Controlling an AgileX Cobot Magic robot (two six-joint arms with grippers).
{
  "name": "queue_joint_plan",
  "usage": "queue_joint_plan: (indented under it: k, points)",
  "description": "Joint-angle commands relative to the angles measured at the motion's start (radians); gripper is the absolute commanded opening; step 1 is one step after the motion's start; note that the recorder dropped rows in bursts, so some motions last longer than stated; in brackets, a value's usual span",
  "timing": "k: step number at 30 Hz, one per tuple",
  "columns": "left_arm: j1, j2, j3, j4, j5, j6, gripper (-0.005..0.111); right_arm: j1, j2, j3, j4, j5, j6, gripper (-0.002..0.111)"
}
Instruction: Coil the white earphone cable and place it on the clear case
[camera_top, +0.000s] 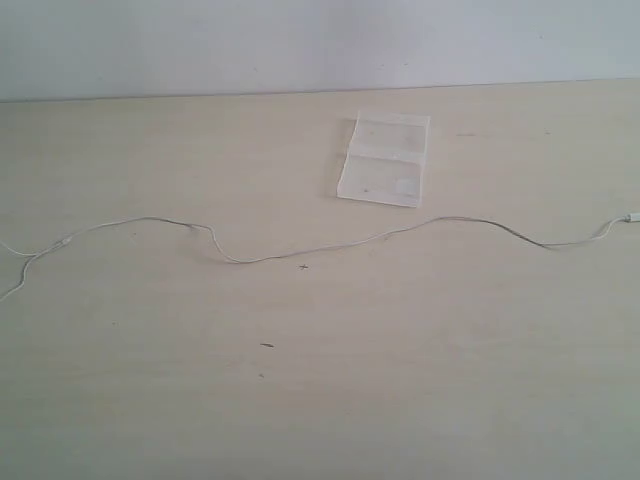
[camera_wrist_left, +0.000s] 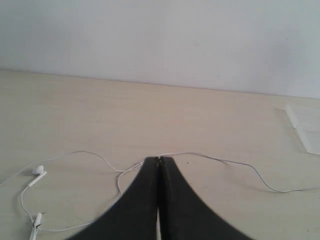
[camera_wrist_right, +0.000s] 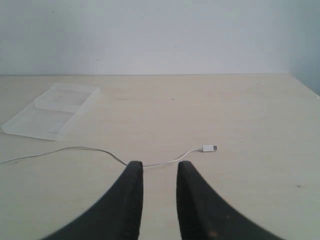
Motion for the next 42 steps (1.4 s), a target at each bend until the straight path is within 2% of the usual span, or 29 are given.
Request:
queue_joint_plan:
  k: [1, 22, 25, 28, 35, 38, 40, 42]
  points:
    - [0.001, -0.007, 0.004, -0.004, -0.004, 0.001, 0.000, -0.004, -0.005, 0.004, 0.002, -0.009, 0.000, 0.024]
    - [0.001, -0.007, 0.004, -0.004, -0.004, 0.001, 0.000, -0.004, -0.005, 0.004, 0.010, -0.043, 0.000, 0.024]
    - [0.001, -0.007, 0.004, -0.004, -0.004, 0.001, 0.000, -0.004, -0.005, 0.004, 0.025, -0.153, 0.011, 0.024]
    - [0.001, -0.007, 0.004, -0.004, -0.004, 0.001, 0.000, -0.004, -0.005, 0.004, 0.128, -0.278, 0.044, 0.024]
    - [0.001, -0.007, 0.004, -0.004, -0.004, 0.001, 0.000, -0.004, -0.005, 0.004, 0.205, -0.826, 0.069, 0.024]
    - [0.001, -0.007, 0.004, -0.004, -0.004, 0.001, 0.000, -0.004, -0.005, 0.004, 0.243, -1.026, 0.223, 0.024]
    - [0.001, -0.007, 0.004, -0.004, -0.004, 0.001, 0.000, -0.004, 0.004, -0.039, 0.271, -1.060, 0.315, 0.024]
    - [0.001, -0.007, 0.004, -0.004, -0.004, 0.001, 0.000, -0.004, 0.059, -0.115, 0.285, -1.029, 0.325, 0.024]
